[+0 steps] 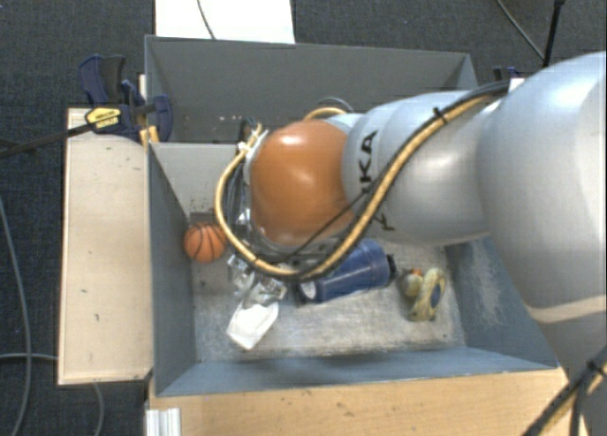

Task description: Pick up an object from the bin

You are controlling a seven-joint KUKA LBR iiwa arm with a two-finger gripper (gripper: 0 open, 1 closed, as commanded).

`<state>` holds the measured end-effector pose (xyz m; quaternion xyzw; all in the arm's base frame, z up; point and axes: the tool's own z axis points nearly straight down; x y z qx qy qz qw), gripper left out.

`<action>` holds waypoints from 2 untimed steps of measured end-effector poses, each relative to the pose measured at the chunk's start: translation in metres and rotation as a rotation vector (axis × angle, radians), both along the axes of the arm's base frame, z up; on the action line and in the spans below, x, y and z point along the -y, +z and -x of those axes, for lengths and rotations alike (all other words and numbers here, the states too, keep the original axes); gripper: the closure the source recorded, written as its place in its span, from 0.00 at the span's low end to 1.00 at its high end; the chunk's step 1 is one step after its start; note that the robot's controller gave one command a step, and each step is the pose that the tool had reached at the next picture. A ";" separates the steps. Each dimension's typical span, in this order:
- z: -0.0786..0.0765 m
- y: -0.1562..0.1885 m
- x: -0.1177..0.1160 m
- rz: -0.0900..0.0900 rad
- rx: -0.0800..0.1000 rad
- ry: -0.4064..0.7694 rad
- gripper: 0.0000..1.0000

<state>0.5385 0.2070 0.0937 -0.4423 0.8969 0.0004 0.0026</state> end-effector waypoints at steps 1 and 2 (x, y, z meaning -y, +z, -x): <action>0.000 0.008 0.000 0.001 -0.002 -0.001 1.00; 0.000 0.016 0.000 0.000 0.000 -0.003 1.00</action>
Offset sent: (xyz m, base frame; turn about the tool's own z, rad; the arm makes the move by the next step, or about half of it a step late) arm -0.0002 0.0000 0.0282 0.0000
